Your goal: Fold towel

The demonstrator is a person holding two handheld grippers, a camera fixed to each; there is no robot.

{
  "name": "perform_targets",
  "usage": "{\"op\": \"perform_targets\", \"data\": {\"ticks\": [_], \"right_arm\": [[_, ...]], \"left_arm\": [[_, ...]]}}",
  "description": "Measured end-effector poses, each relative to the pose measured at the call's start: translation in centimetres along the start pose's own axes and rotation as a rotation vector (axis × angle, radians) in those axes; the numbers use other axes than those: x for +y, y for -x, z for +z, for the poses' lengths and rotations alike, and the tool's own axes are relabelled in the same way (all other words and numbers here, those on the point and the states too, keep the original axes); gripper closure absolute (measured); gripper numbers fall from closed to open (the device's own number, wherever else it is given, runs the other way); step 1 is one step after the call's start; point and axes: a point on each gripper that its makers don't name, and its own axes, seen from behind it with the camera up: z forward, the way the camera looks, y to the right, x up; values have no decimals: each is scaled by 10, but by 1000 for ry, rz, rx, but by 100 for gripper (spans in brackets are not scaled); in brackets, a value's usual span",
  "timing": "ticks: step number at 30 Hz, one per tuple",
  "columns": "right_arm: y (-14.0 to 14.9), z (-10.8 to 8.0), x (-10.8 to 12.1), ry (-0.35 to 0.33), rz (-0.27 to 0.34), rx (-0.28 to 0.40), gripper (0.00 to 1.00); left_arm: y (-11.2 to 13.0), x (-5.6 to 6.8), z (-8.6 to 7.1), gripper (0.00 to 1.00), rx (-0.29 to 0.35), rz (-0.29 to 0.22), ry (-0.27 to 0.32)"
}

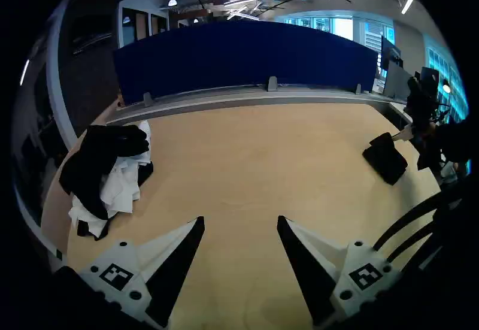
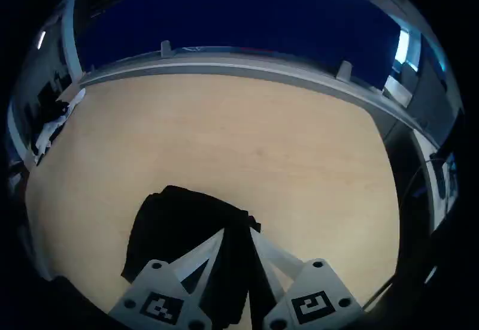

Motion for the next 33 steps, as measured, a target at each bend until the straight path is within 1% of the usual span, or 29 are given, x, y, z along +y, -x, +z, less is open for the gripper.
{"op": "perform_targets", "data": {"ticks": [4,5,8,12,14,18,20,21,22,27,33], "right_arm": [[14,11,5,23,19,-34,84],[17,13,6,29,25,-41,82],[18,14,9,45,35,-41,69],[16,10,11,56,28,-34,56],[15,7,11,59,25,-27,48],[13,-1,9,64,25,-3,16],[12,-5,8,67,29,12,6],[12,-7,6,69,32,20,2],[11,-9,5,71,35,28,0],[9,-19,-7,64,50,66,0],[9,-27,-23,56,66,94,0]], "left_arm": [[2,1,-2,10,-2,6,0],[3,1,-2,10,-3,8,0],[3,-1,-4,10,-4,13,-4],[3,-3,-4,10,-3,5,-4],[2,-3,-4,10,0,0,-4],[0,-2,-3,10,4,0,1],[-2,-2,-3,10,8,5,3],[-2,-1,-3,10,9,7,5],[-3,-1,-3,10,10,8,6],[-5,1,-4,10,14,7,14],[-8,2,-5,10,24,11,23]]}}
